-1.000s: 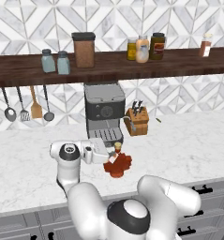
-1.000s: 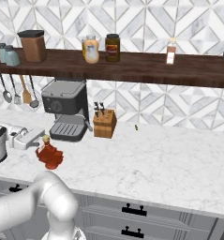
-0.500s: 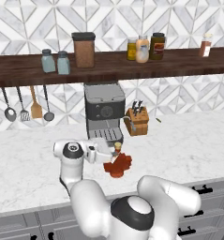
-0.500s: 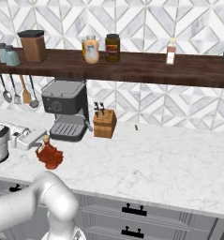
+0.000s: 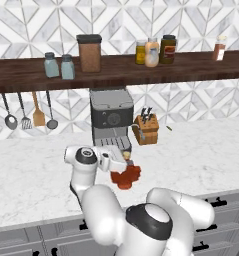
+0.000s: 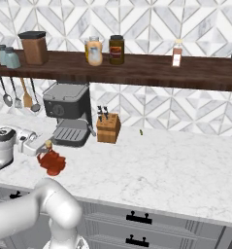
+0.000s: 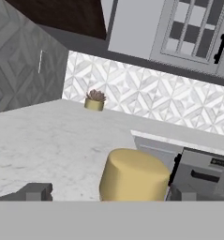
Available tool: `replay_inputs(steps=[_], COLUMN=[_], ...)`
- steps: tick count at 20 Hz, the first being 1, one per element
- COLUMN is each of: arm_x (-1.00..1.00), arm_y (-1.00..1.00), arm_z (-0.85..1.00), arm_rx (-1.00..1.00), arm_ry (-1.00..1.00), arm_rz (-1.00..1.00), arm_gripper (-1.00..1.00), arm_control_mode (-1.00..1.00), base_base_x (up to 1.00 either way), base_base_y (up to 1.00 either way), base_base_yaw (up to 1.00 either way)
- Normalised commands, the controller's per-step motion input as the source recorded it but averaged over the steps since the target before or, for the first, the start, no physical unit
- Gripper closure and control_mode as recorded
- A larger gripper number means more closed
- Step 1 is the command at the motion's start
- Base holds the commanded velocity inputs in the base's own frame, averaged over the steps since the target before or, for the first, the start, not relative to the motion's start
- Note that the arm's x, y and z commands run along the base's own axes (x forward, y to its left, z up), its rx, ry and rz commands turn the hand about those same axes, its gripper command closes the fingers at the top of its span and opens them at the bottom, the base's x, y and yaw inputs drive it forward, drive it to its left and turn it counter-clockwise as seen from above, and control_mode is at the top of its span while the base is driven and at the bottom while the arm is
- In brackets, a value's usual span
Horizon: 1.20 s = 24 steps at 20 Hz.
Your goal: Put the shaker and condiment bottle from the counter next to their counterparts in the cabinet.
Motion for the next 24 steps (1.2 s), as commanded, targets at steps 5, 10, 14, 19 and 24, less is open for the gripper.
replay_inputs(steps=[5, 10, 14, 19, 24], arm_x=[0.00, -0.02, -0.04, -0.12, -0.25], arm_y=[-0.03, 0.00, 0.03, 0.00, -0.06], arm_z=[-0.09, -0.02, 0.10, 0.74, 0.87], arm_rx=[0.00, 0.00, 0.00, 0.00, 0.00], arm_ry=[0.00, 0.00, 0.00, 0.00, 0.00], arm_rz=[0.00, 0.00, 0.00, 0.03, 0.08], arm_gripper=[1.00, 1.00, 1.00, 1.00, 1.00], arm_control_mode=[-1.00, -1.00, -1.00, -1.00, -1.00], base_base_x=[0.00, 0.00, 0.00, 0.00, 0.00], base_base_y=[0.00, 0.00, 0.00, 0.00, 0.00], base_base_yaw=[0.00, 0.00, 0.00, 0.00, 0.00])
